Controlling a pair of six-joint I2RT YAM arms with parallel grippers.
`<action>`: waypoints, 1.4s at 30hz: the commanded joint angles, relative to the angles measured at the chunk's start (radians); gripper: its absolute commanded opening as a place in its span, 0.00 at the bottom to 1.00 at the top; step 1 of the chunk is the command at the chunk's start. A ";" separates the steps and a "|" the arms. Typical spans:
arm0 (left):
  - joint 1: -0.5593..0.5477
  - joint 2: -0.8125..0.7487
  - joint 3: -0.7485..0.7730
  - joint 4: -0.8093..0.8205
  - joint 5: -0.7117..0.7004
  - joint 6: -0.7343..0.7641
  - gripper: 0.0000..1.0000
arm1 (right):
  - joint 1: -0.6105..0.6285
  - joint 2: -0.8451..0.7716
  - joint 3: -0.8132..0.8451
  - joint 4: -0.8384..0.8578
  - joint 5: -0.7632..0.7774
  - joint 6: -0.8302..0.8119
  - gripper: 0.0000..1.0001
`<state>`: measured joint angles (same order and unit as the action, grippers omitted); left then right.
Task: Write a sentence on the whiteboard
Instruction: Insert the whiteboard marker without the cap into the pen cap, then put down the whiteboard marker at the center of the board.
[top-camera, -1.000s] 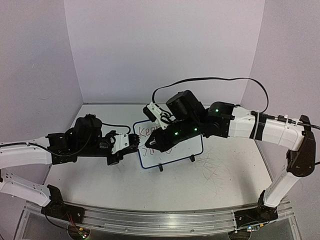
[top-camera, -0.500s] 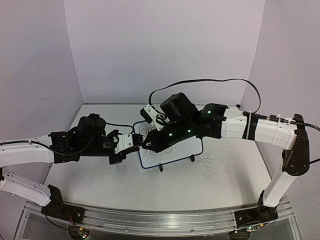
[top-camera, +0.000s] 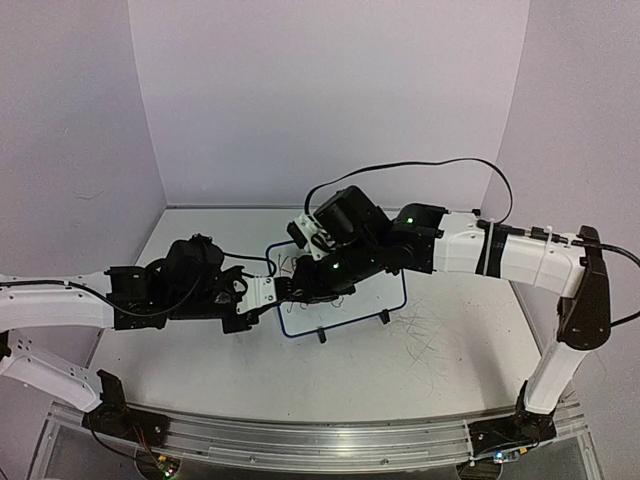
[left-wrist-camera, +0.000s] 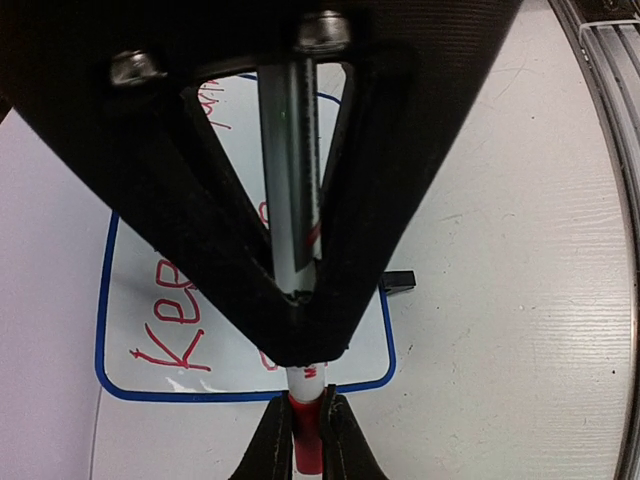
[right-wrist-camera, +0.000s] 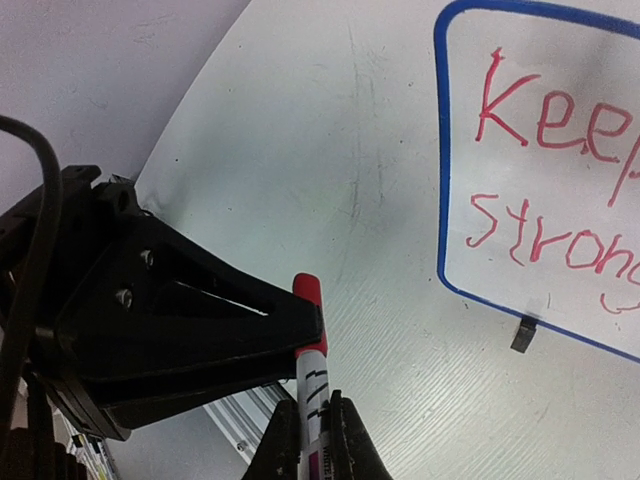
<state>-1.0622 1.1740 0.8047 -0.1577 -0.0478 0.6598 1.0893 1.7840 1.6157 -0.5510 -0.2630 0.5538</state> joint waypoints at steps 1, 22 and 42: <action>-0.056 0.009 0.075 0.133 0.020 0.040 0.00 | 0.008 0.025 0.045 0.078 -0.058 0.123 0.00; -0.076 -0.005 -0.040 0.154 -0.114 -0.055 0.00 | 0.010 -0.140 -0.145 0.212 0.126 0.110 0.29; -0.073 -0.131 -0.233 0.095 -0.413 -0.892 0.00 | -0.080 -0.595 -0.284 0.177 0.660 -0.115 0.98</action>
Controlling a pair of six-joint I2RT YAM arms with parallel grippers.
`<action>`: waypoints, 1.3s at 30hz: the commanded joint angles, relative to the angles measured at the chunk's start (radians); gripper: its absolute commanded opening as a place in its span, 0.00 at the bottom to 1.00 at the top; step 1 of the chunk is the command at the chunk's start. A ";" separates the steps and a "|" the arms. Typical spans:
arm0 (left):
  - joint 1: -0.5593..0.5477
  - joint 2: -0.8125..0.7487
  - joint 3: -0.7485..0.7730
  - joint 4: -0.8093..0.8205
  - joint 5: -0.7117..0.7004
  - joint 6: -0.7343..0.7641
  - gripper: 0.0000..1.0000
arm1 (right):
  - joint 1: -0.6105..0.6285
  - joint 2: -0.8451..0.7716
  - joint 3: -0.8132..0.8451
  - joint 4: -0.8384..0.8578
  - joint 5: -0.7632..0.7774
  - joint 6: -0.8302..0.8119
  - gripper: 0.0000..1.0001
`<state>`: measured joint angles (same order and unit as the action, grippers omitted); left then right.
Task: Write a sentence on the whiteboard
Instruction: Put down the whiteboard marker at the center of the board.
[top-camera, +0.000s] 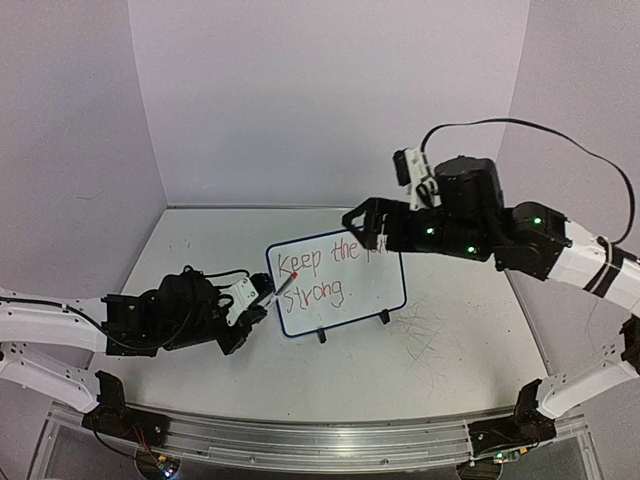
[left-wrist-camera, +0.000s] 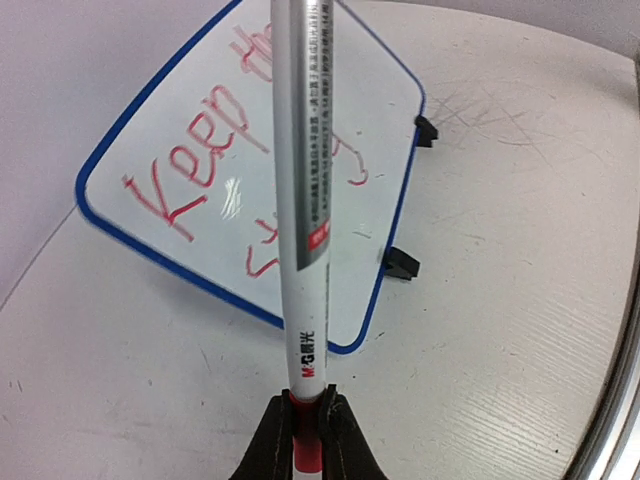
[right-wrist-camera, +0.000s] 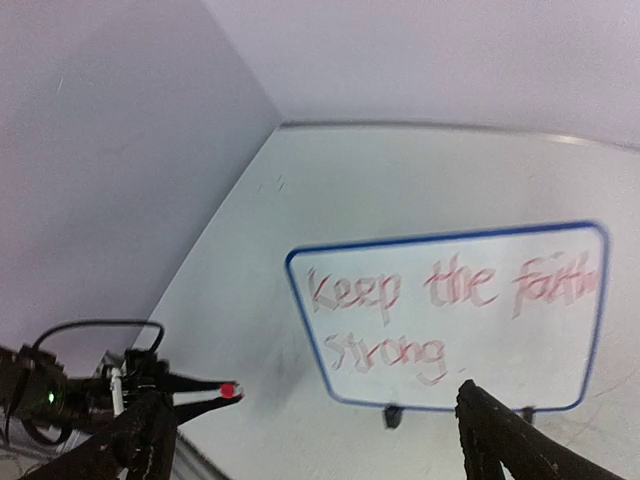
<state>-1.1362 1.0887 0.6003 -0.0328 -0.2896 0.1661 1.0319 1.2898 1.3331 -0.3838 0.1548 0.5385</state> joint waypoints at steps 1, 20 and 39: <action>0.001 -0.059 -0.038 -0.066 -0.200 -0.515 0.00 | -0.024 -0.120 0.002 0.010 0.271 -0.116 0.98; 0.178 0.129 -0.071 -0.338 -0.134 -1.141 0.02 | -0.026 -0.251 -0.011 -0.007 0.310 -0.272 0.98; 0.181 0.159 0.014 -0.470 -0.178 -1.163 0.44 | -0.026 -0.353 -0.071 0.038 0.335 -0.313 0.98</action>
<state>-0.9607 1.3517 0.5367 -0.3915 -0.3957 -0.9964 1.0027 0.9796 1.2642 -0.3815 0.4433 0.2504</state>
